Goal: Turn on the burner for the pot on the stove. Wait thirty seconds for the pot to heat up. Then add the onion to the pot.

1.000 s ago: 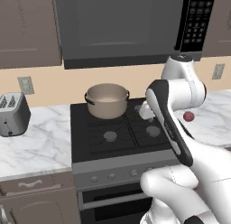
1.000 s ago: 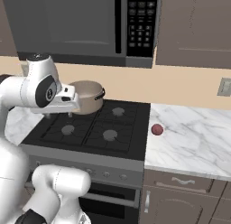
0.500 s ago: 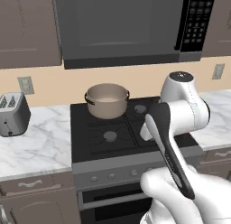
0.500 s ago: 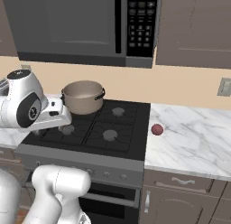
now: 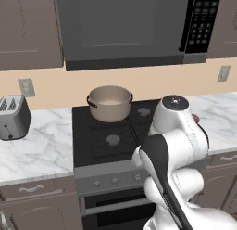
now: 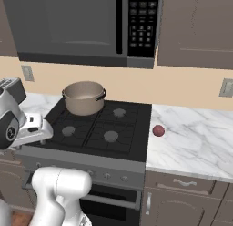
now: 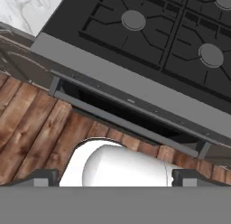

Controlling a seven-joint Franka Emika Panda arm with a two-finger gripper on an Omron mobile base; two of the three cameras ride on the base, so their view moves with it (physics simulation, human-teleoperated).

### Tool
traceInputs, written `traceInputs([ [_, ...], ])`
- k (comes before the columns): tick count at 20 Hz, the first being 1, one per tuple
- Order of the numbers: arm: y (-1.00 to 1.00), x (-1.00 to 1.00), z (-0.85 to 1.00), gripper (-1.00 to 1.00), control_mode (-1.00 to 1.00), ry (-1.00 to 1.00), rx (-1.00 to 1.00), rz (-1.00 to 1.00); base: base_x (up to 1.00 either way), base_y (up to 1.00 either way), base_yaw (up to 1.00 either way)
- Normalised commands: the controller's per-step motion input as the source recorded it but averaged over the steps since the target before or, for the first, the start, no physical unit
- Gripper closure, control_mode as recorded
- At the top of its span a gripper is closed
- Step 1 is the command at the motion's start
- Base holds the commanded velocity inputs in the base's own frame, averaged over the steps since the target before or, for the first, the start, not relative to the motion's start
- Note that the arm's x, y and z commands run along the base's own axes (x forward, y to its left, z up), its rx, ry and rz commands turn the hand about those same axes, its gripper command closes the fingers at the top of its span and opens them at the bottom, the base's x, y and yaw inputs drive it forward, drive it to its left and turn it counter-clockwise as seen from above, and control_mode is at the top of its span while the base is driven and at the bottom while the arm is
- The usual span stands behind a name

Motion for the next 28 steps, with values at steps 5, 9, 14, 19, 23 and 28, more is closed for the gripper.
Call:
traceInputs([
  [5, 0.46, -0.42, -0.19, -1.00, -1.00, -0.14, 0.00, 0.03, 0.00, 0.00, 0.00],
  [9, 0.38, -0.06, -0.19, -1.00, -1.00, -0.10, 0.00, 0.00, 0.00, 0.00, 0.00],
  [14, 0.24, -0.17, -0.28, -1.00, -1.00, -0.22, 0.07, 0.00, 0.00, 0.00, 0.00],
  [19, 0.55, 0.00, -0.78, -1.00, -1.00, -0.19, 0.09, 0.00, 0.00, 0.00, 0.00],
  [23, 0.44, -0.04, -1.00, -1.00, -1.00, -0.09, 0.08, -0.03, 0.00, 0.00, 0.00],
  [28, 0.25, -0.06, -1.00, -1.00, -1.00, -0.01, 0.03, -0.05, 0.00, 0.00, 0.00],
])
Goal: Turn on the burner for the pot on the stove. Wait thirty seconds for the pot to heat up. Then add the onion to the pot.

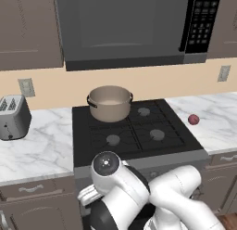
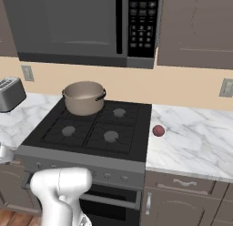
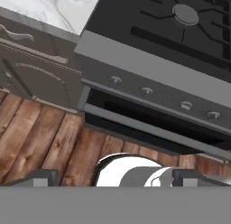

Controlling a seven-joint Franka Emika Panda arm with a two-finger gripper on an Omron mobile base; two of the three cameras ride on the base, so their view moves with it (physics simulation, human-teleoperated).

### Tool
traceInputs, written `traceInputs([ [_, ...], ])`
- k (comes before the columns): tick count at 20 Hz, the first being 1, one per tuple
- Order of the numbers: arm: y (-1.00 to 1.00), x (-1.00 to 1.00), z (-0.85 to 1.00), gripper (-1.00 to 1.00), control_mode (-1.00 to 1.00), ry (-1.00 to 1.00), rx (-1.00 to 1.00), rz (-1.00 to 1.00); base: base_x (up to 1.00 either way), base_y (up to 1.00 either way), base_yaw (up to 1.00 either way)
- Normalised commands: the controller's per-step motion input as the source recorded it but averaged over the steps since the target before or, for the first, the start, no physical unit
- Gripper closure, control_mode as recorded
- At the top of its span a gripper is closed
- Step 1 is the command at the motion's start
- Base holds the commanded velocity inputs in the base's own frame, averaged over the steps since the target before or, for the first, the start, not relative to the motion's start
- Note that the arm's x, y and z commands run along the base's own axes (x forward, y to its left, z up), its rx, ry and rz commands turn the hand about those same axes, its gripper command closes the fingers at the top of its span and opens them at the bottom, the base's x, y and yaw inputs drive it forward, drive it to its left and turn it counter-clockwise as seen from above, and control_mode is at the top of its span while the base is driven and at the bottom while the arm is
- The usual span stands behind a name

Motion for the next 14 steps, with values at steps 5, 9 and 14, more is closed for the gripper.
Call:
traceInputs([
  [5, 0.13, 0.00, -1.00, -1.00, -1.00, -0.12, 0.06, -0.07, 0.00, 0.00, 0.00],
  [9, 0.06, 0.02, -1.00, -1.00, -1.00, -0.24, 0.07, -0.07, 0.00, 0.00, 0.00],
  [14, 0.03, 0.17, -0.99, -1.00, -1.00, -0.33, 0.08, -0.05, 0.00, 0.00, 0.00],
])
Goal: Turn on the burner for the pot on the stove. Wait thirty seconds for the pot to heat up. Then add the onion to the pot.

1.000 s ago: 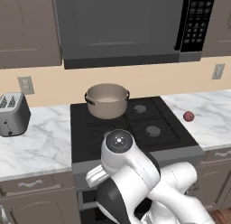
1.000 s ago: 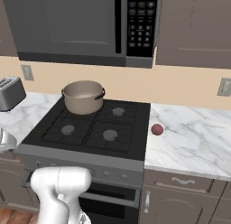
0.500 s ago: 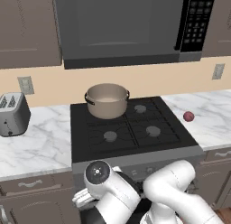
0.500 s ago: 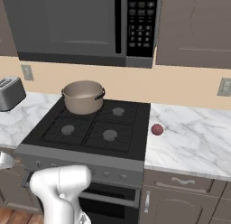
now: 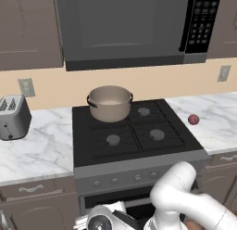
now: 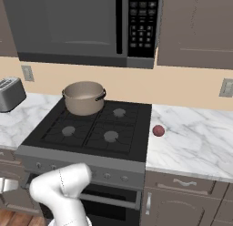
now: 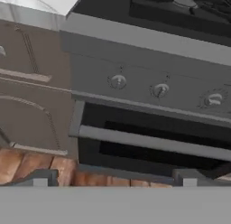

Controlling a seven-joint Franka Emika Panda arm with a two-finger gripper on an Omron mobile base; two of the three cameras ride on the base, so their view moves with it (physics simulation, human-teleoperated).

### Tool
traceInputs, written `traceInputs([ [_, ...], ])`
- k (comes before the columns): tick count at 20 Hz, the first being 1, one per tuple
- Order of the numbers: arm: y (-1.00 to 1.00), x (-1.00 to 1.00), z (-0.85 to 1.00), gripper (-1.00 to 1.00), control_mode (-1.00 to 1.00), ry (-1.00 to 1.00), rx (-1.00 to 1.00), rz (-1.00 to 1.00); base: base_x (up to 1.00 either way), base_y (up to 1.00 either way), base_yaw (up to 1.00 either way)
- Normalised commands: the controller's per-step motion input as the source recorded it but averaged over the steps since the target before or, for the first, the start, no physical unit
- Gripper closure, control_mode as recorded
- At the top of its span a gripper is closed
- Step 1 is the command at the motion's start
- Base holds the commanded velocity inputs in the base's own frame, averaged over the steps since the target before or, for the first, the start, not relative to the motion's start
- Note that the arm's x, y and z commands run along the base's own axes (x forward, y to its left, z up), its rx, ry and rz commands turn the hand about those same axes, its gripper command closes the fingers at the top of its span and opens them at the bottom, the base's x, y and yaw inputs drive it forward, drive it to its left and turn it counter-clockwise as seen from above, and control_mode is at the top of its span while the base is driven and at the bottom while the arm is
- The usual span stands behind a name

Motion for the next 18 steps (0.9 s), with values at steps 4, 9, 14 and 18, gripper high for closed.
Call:
traceInputs([
  [4, 0.03, 0.37, -0.76, -1.00, -1.00, -0.42, 0.08, -0.07, 0.00, 0.00, 0.00],
  [9, 0.01, 0.44, -0.44, -1.00, -1.00, -0.47, 0.07, -0.08, 0.00, 0.00, 0.00],
  [14, 0.00, 0.25, -0.19, -1.00, -1.00, -0.41, 0.02, -0.07, 0.00, 0.00, 0.00],
  [18, 0.07, 0.18, -0.11, -1.00, -1.00, -0.19, 0.00, -0.04, 0.00, 0.00, 0.00],
])
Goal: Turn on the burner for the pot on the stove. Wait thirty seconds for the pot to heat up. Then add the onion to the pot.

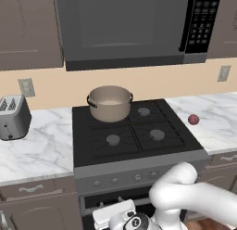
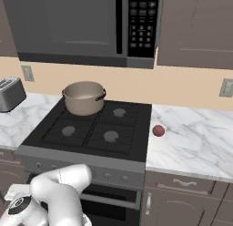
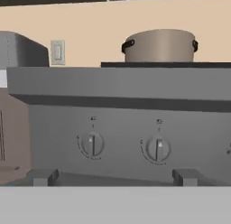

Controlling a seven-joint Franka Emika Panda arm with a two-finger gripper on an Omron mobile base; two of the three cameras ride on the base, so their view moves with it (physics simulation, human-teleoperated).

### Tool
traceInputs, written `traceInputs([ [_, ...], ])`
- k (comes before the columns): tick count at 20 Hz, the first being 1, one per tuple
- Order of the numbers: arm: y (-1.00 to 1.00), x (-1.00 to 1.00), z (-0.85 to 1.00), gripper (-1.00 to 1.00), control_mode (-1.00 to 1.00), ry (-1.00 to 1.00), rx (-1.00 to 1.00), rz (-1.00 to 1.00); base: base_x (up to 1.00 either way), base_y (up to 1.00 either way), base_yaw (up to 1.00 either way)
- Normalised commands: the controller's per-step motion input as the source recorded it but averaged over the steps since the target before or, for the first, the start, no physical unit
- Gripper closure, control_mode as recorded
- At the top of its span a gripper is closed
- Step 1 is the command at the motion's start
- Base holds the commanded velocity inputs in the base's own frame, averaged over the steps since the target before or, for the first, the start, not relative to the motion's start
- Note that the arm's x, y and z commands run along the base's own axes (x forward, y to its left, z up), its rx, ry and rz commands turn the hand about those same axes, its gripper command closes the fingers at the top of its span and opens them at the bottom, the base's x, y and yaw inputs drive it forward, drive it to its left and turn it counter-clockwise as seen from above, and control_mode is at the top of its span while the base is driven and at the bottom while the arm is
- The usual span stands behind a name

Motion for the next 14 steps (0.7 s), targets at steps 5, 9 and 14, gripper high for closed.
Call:
traceInputs([
  [5, 0.12, 0.43, -0.22, -1.00, -1.00, -0.17, 0.00, -0.06, 0.00, 0.00, 0.00],
  [9, 0.04, 0.42, -0.14, -1.00, -1.00, -0.08, 0.00, -0.03, 0.00, 0.00, 0.00],
  [14, 0.00, 0.26, -0.04, -1.00, -1.00, -0.03, 0.00, 0.00, 0.00, 0.00, 0.00],
])
